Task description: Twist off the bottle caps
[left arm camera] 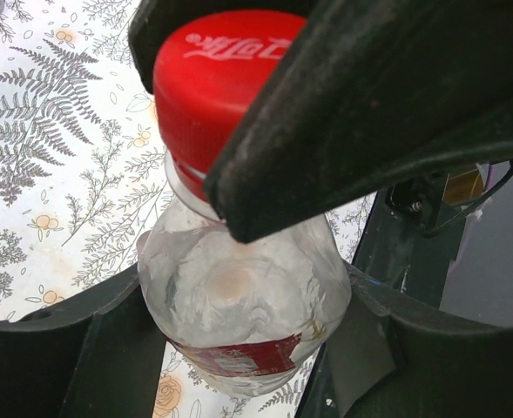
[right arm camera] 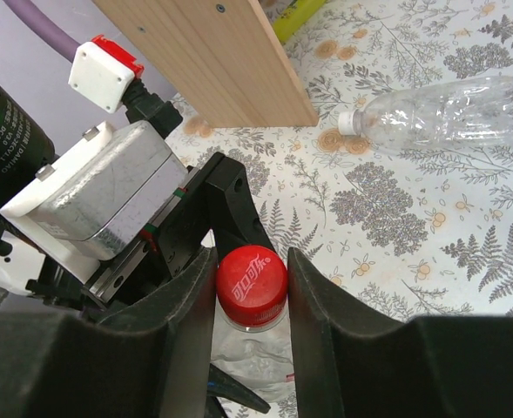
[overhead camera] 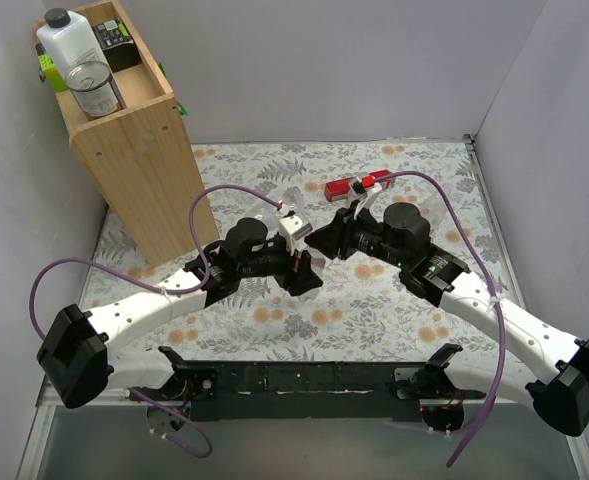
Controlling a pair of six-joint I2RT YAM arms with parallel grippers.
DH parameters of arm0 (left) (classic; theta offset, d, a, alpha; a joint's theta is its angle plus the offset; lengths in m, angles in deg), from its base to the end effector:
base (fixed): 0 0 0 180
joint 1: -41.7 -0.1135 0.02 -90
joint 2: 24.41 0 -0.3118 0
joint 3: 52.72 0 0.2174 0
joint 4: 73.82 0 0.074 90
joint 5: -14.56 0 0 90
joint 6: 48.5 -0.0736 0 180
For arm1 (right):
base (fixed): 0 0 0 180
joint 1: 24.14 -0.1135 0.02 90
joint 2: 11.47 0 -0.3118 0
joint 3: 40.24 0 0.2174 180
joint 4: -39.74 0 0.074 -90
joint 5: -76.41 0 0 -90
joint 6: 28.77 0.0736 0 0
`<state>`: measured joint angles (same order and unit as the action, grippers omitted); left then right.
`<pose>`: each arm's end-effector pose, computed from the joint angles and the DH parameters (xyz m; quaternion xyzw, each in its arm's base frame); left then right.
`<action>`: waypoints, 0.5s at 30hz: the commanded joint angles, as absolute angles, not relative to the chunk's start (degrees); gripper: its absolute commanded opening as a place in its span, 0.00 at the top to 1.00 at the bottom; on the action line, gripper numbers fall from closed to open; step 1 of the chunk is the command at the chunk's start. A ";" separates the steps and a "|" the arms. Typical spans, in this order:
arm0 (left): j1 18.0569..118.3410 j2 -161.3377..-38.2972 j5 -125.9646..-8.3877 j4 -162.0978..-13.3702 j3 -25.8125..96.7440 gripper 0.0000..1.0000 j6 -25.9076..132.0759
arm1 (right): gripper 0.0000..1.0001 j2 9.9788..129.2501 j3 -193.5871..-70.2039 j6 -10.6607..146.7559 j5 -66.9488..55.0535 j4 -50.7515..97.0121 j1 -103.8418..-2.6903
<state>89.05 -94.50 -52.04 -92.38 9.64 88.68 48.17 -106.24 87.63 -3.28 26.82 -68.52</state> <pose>0.1520 -0.2082 0.3147 0.1083 0.8316 -0.4965 0.2242 0.1508 0.1660 0.3899 -0.1752 0.7249 0.4385 0.5015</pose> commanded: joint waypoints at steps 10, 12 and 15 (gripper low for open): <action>87.49 -92.62 -39.70 -86.95 10.23 0.82 89.75 | 0.89 45.58 -107.24 83.39 -0.15 29.88 -69.23; 87.05 -92.35 -36.60 -86.24 9.97 0.82 89.58 | 0.93 44.96 -107.59 82.07 2.91 29.88 -69.05; 86.96 -92.18 -29.23 -84.74 9.70 0.82 89.23 | 0.95 44.70 -108.29 79.96 8.61 29.96 -68.44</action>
<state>87.06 -94.32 -41.15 -89.56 9.60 89.36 45.79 -106.26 84.30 -0.20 27.02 -68.50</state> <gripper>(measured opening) 0.595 0.414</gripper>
